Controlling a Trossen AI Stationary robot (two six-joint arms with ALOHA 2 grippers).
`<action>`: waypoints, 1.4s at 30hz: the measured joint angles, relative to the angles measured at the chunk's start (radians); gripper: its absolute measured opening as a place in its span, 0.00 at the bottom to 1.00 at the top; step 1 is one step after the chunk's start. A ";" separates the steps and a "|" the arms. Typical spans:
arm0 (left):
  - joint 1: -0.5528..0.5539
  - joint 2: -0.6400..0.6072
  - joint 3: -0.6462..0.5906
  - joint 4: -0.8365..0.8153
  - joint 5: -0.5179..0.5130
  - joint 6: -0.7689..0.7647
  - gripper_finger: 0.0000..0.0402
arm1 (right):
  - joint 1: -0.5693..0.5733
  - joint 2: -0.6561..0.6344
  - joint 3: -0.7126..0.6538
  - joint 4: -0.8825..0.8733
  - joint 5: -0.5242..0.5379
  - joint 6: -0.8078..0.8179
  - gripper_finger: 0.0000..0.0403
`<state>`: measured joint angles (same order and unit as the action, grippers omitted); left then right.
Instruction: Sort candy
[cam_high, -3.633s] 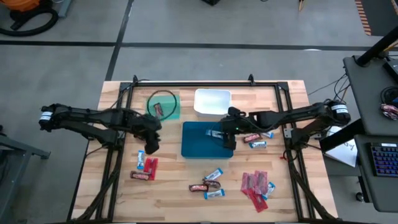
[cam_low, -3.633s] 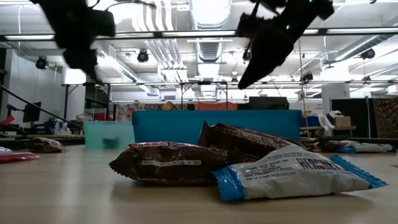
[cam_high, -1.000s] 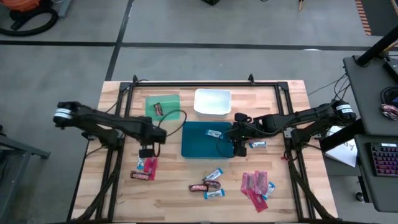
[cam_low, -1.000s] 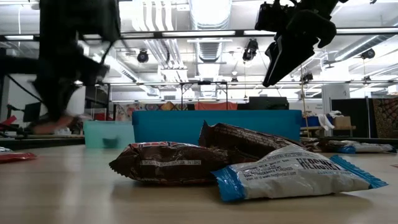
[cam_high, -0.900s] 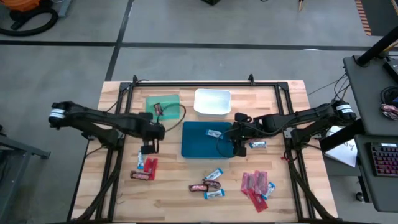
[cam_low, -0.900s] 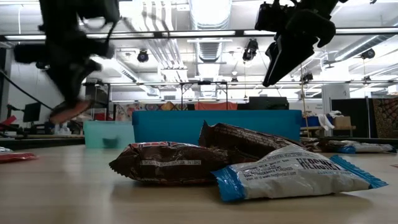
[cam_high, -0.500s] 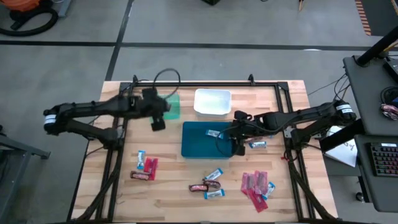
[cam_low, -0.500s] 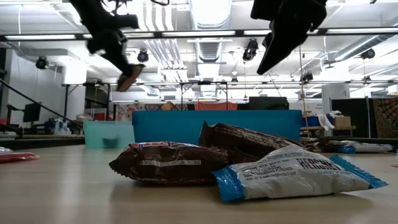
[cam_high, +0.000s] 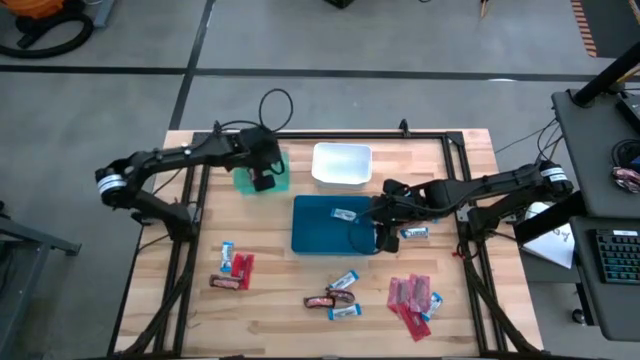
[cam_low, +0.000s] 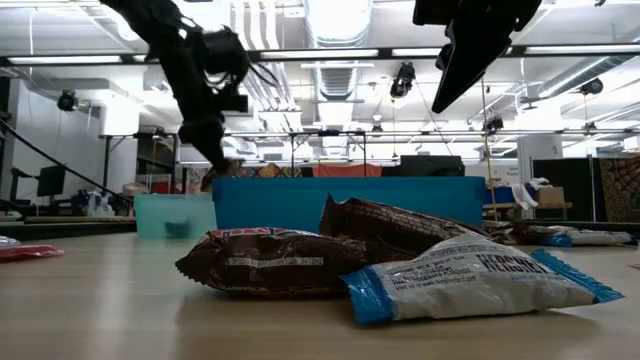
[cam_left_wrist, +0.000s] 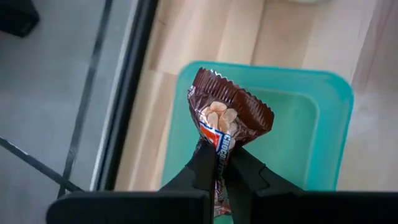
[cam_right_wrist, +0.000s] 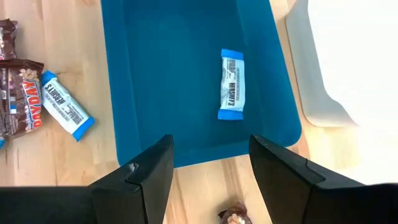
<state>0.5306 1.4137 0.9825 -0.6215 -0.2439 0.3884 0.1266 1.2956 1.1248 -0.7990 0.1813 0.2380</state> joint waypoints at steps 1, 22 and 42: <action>0.002 0.015 0.000 0.000 0.000 0.005 0.00 | 0.000 0.000 0.000 0.000 0.000 0.004 0.50; 0.004 0.143 0.034 -0.027 -0.053 0.023 0.18 | 0.000 0.002 -0.001 -0.036 0.002 0.062 0.50; -0.089 -0.089 0.065 -0.007 0.243 -0.236 0.25 | 0.007 0.002 -0.013 -0.211 -0.148 0.529 0.50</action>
<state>0.4414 1.3247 1.0478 -0.6285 -0.0009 0.1521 0.1338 1.2976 1.1119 -1.0103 0.0329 0.7674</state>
